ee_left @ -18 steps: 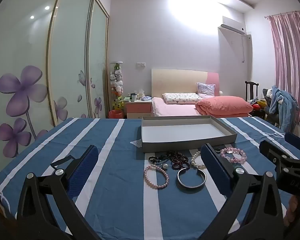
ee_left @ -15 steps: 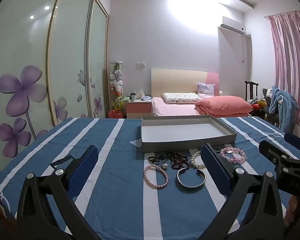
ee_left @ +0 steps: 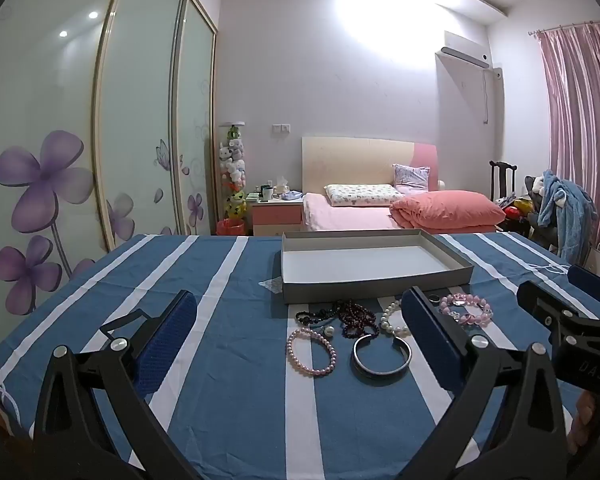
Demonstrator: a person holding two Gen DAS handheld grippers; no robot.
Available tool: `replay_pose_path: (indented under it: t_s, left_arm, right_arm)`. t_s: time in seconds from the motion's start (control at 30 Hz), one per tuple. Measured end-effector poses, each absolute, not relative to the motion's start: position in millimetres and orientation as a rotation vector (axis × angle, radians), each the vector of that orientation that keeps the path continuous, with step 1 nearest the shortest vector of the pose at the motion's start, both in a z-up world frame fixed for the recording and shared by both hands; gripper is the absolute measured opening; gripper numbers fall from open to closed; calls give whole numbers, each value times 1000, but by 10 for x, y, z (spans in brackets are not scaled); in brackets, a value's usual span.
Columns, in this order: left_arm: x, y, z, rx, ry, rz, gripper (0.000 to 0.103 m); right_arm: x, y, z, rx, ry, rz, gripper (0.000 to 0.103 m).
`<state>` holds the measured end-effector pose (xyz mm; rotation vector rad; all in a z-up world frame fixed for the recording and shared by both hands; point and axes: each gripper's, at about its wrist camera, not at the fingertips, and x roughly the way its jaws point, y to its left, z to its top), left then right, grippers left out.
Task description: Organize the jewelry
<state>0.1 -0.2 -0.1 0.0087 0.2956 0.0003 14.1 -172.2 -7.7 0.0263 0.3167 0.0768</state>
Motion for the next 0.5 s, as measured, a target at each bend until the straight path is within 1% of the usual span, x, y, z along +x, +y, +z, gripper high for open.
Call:
replay_pose_path:
  t_s: [0.5]
  left_arm:
    - [0,-2,-3,9,298,0,101]
  right_arm:
    - [147,-1715,-88,28,319,77,99]
